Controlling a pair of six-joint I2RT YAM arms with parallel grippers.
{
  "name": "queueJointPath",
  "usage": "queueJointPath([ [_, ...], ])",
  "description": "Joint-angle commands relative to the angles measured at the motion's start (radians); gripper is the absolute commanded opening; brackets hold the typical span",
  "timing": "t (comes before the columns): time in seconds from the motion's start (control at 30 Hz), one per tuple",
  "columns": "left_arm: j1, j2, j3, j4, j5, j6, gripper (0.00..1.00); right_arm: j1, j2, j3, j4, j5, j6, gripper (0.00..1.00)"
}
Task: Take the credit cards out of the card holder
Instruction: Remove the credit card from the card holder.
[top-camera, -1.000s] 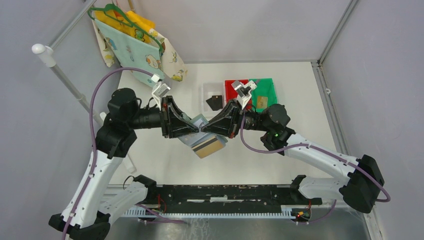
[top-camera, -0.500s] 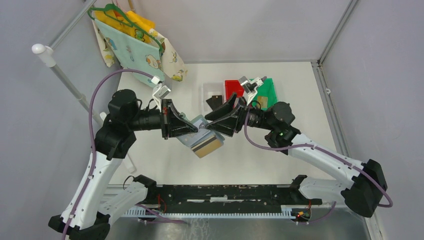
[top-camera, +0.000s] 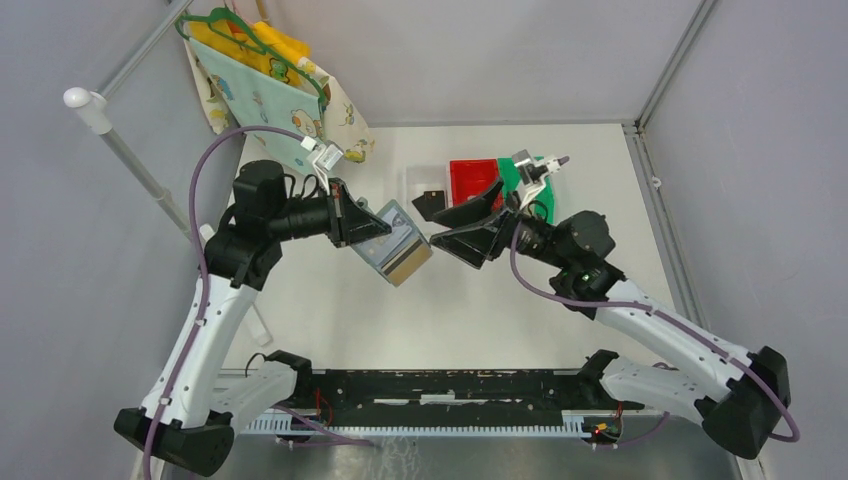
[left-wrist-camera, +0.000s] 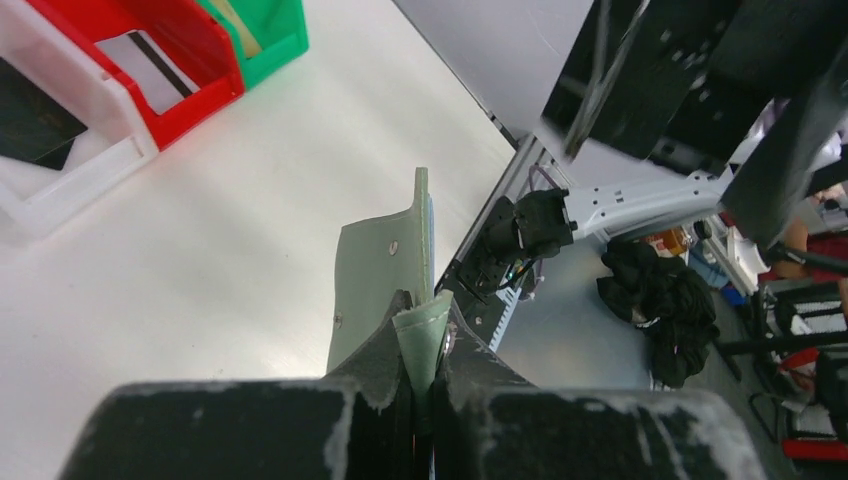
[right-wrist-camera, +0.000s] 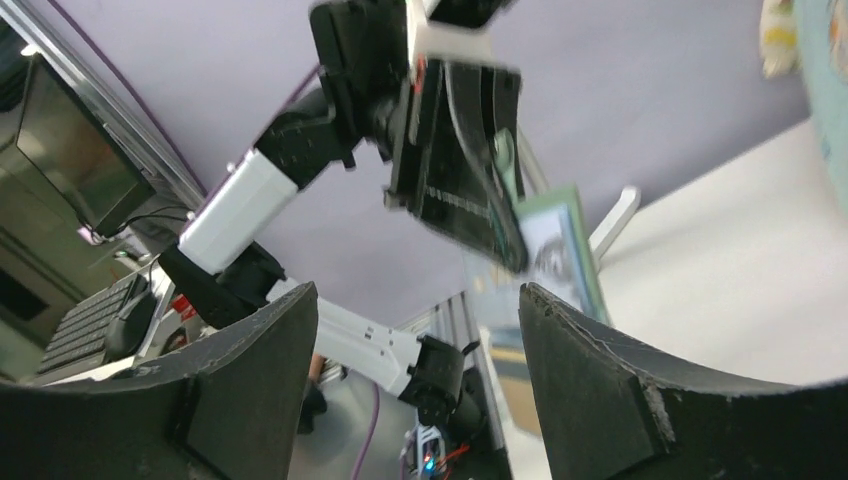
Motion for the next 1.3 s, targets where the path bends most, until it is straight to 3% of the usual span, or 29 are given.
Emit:
queueJointPath([
  [0.0, 0.083, 0.024, 0.022, 0.102, 0.11, -0.099, 0.02, 0.003, 0.073, -0.096, 0.214, -0.06, 0.17, 0.79],
  [0.33, 0.145, 0.029, 0.015, 0.17, 0.18, -0.171, 0.02, 0.07, 0.219, -0.133, 0.47, -0.056, 0.284, 0.77],
  [0.93, 0.145, 0.005, 0.001, 0.215, 0.2, -0.232, 0.02, 0.116, 0.388, -0.065, 0.642, -0.016, 0.375, 0.69],
  [1.27, 0.145, -0.001, 0.005, 0.227, 0.201, -0.25, 0.02, 0.122, 0.426, -0.023, 0.63, 0.001, 0.375, 0.67],
])
